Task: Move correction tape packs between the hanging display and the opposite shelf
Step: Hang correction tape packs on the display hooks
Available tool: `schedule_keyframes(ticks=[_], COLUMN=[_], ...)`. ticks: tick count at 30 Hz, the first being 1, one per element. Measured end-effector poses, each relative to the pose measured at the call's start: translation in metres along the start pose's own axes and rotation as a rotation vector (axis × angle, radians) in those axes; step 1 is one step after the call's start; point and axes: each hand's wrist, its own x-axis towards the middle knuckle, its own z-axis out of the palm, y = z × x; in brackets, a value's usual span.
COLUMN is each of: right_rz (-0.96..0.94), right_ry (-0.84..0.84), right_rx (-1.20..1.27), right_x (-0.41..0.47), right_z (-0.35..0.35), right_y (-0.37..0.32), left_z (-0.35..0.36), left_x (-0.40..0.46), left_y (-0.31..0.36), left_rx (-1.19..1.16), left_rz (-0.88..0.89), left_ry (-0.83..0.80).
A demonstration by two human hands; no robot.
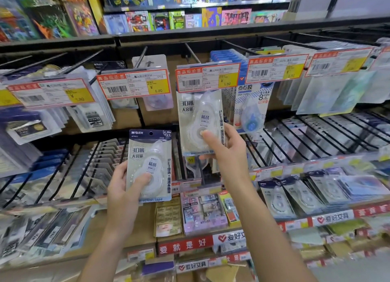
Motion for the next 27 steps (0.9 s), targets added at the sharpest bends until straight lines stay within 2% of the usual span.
schedule_keyframes(ticks=[14, 27], right_rz=[0.155, 0.193], right_ry=[0.148, 0.156], right_rx=[0.213, 0.333], right_x=[0.042, 0.101], right_z=[0.039, 0.042], right_y=[0.044, 0.067], left_z=[-0.023, -0.013], left_x=[0.009, 0.036], left_y=[0.007, 0.01], left_rx=[0.013, 0.043], left_rz=[0.012, 0.065], left_ry=[0.076, 0.052])
